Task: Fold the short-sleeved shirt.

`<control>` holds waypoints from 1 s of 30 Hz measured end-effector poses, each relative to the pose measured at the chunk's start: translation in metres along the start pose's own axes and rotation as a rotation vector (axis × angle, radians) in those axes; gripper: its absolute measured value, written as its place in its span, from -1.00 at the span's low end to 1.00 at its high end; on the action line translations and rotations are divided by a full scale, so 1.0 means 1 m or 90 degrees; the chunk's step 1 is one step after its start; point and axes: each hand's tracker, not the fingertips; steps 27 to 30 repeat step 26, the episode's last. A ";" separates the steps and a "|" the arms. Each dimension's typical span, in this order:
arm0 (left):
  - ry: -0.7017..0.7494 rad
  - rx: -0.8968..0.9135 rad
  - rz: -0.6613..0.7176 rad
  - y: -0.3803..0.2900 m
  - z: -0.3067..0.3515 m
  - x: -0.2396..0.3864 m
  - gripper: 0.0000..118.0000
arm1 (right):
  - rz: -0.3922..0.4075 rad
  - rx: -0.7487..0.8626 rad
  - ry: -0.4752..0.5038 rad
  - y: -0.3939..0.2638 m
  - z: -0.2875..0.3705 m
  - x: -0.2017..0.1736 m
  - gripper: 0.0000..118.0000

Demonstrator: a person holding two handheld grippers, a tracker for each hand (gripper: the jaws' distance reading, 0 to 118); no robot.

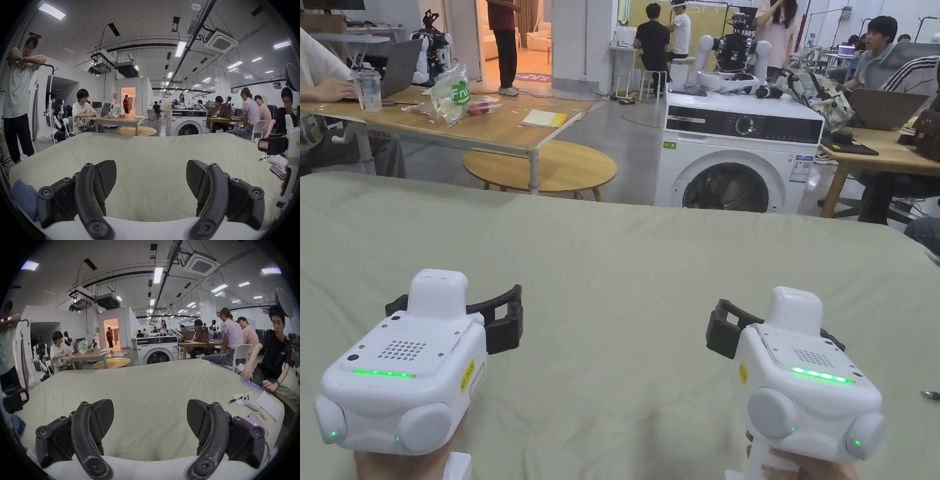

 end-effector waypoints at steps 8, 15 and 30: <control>-0.004 0.000 -0.009 0.003 0.003 0.001 0.52 | -0.021 -0.006 0.025 0.001 0.004 -0.001 0.58; -0.007 -0.004 -0.018 0.002 0.005 0.000 0.52 | -0.007 0.006 0.001 0.002 0.008 -0.009 0.59; -0.011 -0.008 -0.020 0.001 0.002 0.001 0.52 | -0.048 -0.047 0.041 0.006 -0.004 0.000 0.59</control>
